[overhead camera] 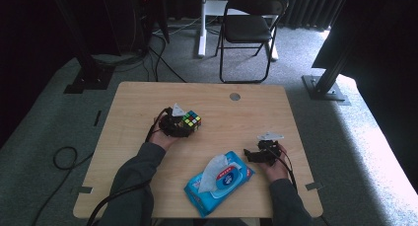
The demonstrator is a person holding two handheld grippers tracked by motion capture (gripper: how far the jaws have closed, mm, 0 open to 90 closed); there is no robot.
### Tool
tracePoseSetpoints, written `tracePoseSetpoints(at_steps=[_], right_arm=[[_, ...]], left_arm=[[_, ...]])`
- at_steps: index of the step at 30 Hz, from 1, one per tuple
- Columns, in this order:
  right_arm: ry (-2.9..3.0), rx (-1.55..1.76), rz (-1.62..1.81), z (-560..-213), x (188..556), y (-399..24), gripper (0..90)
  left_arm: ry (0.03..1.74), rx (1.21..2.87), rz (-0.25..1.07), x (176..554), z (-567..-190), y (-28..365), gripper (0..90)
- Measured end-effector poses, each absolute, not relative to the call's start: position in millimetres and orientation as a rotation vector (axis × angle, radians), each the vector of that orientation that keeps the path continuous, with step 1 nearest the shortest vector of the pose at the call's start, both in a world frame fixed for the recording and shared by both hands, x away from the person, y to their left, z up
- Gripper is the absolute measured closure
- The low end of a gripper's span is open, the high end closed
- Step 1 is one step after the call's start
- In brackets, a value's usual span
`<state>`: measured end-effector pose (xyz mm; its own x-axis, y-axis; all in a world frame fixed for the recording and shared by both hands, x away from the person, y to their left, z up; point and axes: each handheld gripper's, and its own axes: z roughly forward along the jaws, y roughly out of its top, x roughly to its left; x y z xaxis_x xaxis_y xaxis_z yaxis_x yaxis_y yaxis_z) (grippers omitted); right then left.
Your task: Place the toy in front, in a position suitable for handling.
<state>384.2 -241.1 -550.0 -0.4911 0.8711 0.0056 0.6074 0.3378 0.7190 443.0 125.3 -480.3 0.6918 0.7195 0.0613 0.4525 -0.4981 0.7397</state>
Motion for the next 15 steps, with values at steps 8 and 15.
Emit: tracePoseSetpoints(at_steps=[8,15], right_arm=[[2.226,1.302,0.949,-550.0,384.3,-241.2,10.8],[2.226,1.303,0.95,-550.0,384.3,-241.1,10.8]], left_arm=[[0.857,2.168,0.468,437.8,-469.6,118.3,34.3],[0.829,2.167,0.458,434.7,-466.1,111.7,34.3]])
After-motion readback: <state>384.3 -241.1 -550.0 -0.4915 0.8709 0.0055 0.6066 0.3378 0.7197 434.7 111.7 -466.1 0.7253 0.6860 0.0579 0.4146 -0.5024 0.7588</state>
